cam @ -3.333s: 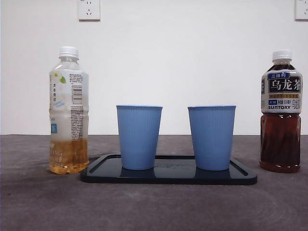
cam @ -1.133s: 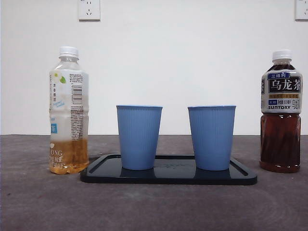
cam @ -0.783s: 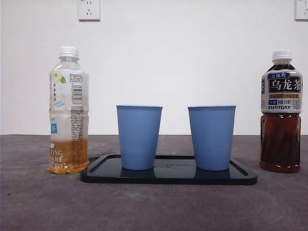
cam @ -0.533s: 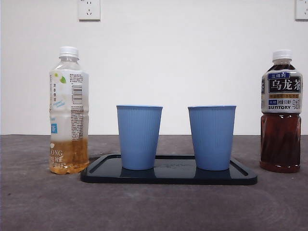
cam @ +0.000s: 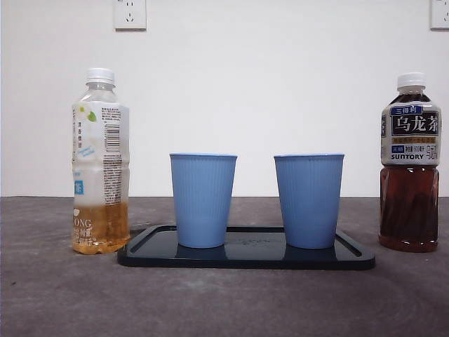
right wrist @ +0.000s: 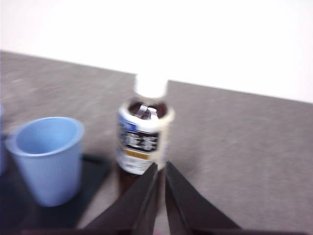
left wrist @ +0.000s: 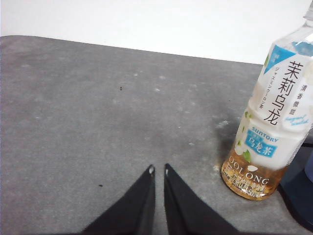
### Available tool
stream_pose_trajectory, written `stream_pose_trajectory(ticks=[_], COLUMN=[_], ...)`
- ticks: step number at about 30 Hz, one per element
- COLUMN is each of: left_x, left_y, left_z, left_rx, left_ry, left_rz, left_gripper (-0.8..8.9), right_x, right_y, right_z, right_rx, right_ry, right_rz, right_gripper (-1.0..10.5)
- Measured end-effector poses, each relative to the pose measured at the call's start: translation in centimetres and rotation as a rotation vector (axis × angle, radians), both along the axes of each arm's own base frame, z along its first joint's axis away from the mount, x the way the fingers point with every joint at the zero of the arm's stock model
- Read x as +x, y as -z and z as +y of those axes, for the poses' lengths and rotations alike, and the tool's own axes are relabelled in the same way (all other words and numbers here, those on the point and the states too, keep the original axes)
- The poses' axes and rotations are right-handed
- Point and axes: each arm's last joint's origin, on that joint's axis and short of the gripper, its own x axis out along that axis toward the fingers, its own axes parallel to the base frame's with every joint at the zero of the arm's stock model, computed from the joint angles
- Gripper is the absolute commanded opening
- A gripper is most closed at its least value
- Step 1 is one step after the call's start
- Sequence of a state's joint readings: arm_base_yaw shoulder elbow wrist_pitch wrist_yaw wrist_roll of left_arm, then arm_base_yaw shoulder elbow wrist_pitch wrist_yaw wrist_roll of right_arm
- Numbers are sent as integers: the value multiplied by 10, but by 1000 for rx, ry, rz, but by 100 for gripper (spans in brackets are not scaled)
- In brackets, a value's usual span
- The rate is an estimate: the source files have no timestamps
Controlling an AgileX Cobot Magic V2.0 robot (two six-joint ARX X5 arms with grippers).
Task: Pour the drink into the cup
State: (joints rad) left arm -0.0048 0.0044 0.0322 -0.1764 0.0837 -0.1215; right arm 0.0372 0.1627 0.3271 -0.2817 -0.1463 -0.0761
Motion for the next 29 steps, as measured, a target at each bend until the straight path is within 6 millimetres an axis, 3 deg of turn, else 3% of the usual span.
stream_pose_trajectory(ticks=[4, 12, 29], left_x=[0, 0, 0], left_y=[0, 0, 0], left_z=[0, 0, 0], left_rx=[0, 0, 0], left_ry=[0, 0, 0], left_rz=[0, 0, 0], left_gripper=[29, 29, 29], right_x=[5, 9, 9], right_y=[37, 77, 82], right_z=[-3, -3, -3], right_rx=[-11, -7, 7], right_ry=[93, 121, 123], right_rz=[-32, 13, 41], right_gripper=[22, 22, 22])
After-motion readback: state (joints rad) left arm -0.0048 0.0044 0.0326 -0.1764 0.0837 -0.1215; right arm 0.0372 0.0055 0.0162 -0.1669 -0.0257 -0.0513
